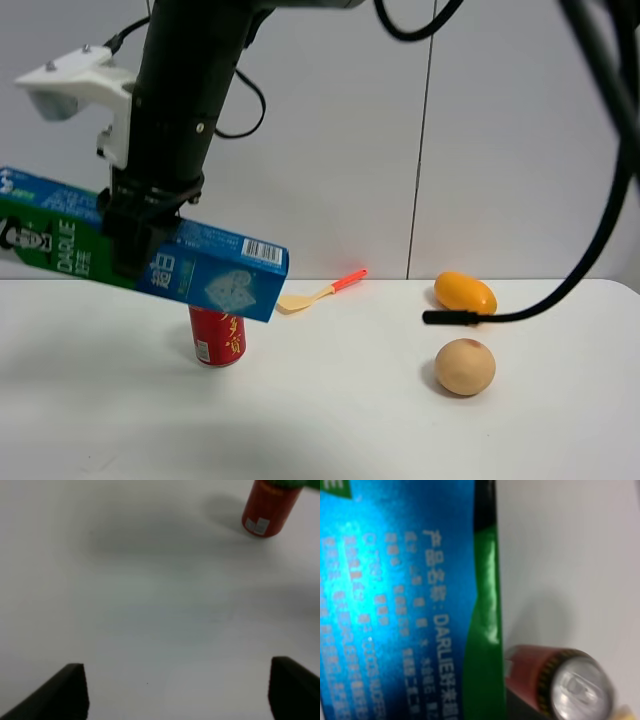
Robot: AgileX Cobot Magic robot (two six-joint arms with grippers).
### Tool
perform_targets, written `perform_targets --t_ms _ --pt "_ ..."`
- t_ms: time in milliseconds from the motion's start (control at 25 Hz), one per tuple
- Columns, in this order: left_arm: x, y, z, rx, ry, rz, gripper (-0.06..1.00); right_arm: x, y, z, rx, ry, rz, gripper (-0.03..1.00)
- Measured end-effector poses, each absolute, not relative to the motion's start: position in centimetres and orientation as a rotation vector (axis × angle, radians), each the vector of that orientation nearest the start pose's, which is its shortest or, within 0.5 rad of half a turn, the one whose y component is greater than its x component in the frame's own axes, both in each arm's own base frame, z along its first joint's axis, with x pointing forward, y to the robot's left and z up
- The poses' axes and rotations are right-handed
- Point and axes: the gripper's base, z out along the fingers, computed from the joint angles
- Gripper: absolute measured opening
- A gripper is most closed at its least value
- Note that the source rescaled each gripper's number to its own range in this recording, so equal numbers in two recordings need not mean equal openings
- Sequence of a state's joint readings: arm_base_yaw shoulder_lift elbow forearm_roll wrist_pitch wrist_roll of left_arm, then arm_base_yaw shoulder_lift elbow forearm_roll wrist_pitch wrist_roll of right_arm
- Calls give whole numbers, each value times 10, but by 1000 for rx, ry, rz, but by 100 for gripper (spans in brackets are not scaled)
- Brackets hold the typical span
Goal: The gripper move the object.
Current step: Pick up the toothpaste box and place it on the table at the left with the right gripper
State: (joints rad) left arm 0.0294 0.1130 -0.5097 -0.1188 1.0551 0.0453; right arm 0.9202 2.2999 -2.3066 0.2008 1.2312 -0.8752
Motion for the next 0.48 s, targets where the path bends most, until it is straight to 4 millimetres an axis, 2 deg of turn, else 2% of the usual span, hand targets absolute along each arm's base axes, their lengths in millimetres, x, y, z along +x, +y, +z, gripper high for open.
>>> perform_targets --t_ms 240,480 --pt "12 -9 281 15 2137 -101 100 293 425 214 -2193 1758 287 2" --pt "12 -9 281 15 2137 -101 100 296 430 176 -2245 1810 285 2"
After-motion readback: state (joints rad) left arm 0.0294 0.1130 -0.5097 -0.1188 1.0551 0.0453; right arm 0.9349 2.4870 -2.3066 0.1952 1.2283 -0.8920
